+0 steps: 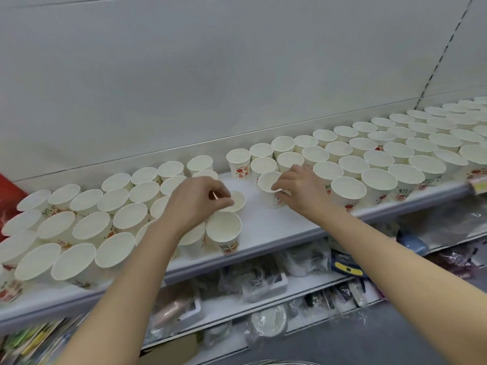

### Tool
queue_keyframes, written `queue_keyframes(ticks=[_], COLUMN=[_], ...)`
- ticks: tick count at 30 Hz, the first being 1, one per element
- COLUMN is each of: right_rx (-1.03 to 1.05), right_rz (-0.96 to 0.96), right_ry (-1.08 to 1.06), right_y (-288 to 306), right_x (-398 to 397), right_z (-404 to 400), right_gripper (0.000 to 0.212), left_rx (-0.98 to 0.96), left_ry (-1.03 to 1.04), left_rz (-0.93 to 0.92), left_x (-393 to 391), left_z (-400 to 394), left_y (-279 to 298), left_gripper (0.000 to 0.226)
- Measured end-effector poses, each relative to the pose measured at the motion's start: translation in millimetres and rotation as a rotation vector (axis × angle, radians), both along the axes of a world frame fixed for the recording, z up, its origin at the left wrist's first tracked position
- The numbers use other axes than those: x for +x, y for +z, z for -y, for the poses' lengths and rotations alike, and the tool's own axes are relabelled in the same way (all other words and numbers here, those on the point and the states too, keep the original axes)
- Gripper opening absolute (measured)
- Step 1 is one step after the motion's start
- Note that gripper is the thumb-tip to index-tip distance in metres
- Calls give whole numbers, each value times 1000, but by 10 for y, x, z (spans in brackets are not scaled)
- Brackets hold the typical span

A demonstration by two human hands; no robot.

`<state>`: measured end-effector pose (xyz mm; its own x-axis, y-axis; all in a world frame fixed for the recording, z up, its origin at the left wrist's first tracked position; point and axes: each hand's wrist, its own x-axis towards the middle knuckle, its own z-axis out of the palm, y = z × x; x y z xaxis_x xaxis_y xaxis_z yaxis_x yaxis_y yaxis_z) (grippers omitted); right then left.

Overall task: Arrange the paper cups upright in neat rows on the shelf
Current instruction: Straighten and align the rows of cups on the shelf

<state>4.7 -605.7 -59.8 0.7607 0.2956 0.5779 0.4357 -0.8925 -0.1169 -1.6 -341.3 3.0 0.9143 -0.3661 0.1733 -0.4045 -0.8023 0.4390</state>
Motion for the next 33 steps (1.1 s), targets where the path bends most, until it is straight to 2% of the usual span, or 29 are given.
queue_keyframes(ticks=[5,8,12,20,24,29,33], right_rx=[109,111,73,110,208,394,362], right_rz=[105,30,-46,-62,-88,-248,-270], right_ry=[79,206,269,200,144,73,-7], right_y=[-23,-32,-57,19,169,420,406], right_x=[-149,-210,-190,-211,-419,-657,-755], right_z=[-194,-483,-672,-677,-340,214,629], right_gripper=[14,18,10,4,5,9,9], left_rx=[173,256,222,161,66,-87,-188], left_ry=[-63,-86,-64,3,46,61,78], left_rz=[151,257,315,289,273,200,144], left_x=[-519,-576,-571,-672,-781,-780,-743], left_z=[-7,-12,-51,-57,-15,210,455], left_y=[-199,-333,-388,-397,-319,-197,-148], left_gripper=[28,24,20,13,9,5,8])
